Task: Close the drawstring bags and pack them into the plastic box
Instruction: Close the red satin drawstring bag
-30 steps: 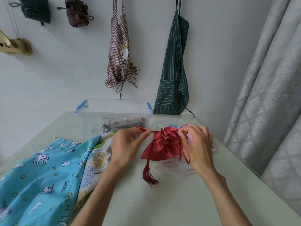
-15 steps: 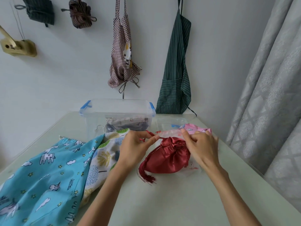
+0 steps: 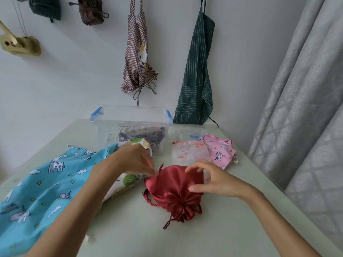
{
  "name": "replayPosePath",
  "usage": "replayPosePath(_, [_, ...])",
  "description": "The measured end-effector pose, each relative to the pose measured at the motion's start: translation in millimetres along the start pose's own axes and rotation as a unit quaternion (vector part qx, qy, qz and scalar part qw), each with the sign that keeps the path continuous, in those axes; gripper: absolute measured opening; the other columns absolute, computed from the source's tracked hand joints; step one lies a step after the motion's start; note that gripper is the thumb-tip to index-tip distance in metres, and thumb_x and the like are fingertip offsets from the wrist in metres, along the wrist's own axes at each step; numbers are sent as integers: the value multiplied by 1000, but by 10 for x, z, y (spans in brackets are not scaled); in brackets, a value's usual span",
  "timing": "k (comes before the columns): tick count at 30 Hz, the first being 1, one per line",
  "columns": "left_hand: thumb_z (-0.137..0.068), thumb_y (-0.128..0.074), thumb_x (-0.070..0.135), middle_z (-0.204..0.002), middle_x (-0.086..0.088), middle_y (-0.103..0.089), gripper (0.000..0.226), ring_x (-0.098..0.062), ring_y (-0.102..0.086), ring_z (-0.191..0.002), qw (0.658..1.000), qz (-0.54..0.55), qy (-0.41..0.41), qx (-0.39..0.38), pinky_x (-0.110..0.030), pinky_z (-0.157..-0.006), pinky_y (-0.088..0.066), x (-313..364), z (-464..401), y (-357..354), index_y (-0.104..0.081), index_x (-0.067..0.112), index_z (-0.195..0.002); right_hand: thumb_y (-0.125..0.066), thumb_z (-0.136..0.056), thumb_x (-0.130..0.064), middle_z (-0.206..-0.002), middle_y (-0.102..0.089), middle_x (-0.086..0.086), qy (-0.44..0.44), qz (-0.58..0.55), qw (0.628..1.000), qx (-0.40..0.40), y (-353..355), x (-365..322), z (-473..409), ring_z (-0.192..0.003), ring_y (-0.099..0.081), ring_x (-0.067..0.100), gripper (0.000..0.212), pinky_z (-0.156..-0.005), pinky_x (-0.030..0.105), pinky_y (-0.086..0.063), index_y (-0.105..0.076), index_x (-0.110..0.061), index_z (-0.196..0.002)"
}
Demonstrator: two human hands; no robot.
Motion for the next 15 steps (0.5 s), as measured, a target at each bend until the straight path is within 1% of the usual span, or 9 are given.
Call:
replayPosePath(2, [-73,-72,52,-120,11,-64,54,-10,-59,-109,995,-52,-21,-84,-31,-101,-44,74,54,-174,-61,29,-121,-80,-70,-34,-148,-23,-12,-34,90,995,-22,-14,75,-1,-138,-18,9,87,-113,29,-22,-29,-37,-141])
replayPosePath(3, [-73,-71,54,-131,9,-57,70,-12,-54,-118,991,-74,-26,-107,-31,-105,-41,103,63,-307,-49,28,-134,-80,-68,-36,-153,-10,-12,-54,125,989,-52,-45,111,0,-142,-8,11,102,-116,31,-16,-15,-36,-147])
replayPosePath(5, [-71,-71,59,-142,8,-46,89,-16,-46,-129,990,-101,-38,-96,-34,-109,-37,135,76,-552,-31,29,-144,-79,-68,-35,-154,-10,-9,-74,156,980,-97,-138,137,17,-142,-9,16,109,-117,33,-16,-7,-34,-149])
replayPosePath(7, [-71,-69,61,-138,7,-49,83,-18,-48,-126,990,-124,-54,-42,-36,-103,-42,121,64,-748,-35,33,-141,-79,-68,-30,-136,-40,-4,-57,154,982,-91,-202,116,46,-125,-34,13,84,-107,27,-32,-36,-33,-139])
replayPosePath(8, [-73,-68,58,-132,7,-53,73,-19,-52,-120,990,-126,-63,-11,-35,-97,-45,114,48,-808,-42,33,-137,-79,-68,-25,-118,-53,-6,-40,126,989,-73,-202,102,55,-109,-46,8,60,-94,22,-41,-53,-34,-121])
replayPosePath(9, [-77,-67,52,-124,5,-58,59,-20,-56,-114,990,-120,-71,16,-34,-90,-48,113,40,-844,-49,32,-130,-79,-69,-19,-99,-60,-8,-29,83,994,-62,-194,86,73,-91,-54,3,40,-79,18,-44,-60,-35,-101])
replayPosePath(11, [-83,-66,38,-105,4,-68,32,-22,-64,-97,990,-95,-81,65,-32,-79,-50,148,32,-843,-63,30,-114,-78,-71,-11,-79,-66,-9,-14,0,998,-58,-125,66,113,-70,-57,1,27,-68,19,-46,-67,-33,-81])
replayPosePath(13, [-84,-69,29,-93,4,-73,22,-17,-68,-84,991,-37,-86,100,-29,-76,-53,181,-6,-745,-70,27,-106,-79,-72,-10,-89,-73,-2,-4,-49,998,-30,14,11,122,-80,-67,8,26,-78,26,-54,-73,-25,-92])
replayPosePath(15, [-81,-71,25,-89,8,-72,24,-8,-64,-75,987,42,-81,129,-20,-75,-49,212,-61,-495,-72,24,-105,-78,-73,-7,-102,-73,5,14,-104,994,4,196,-115,77,-95,-69,16,35,-87,25,-54,-70,-13,-107])
Point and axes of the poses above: each hand's wrist, its own z-axis away from the middle knuckle, its own y-axis out of the back of the hand, x = y × z, the point moved 2 cm from there along -z, towards the middle knuckle
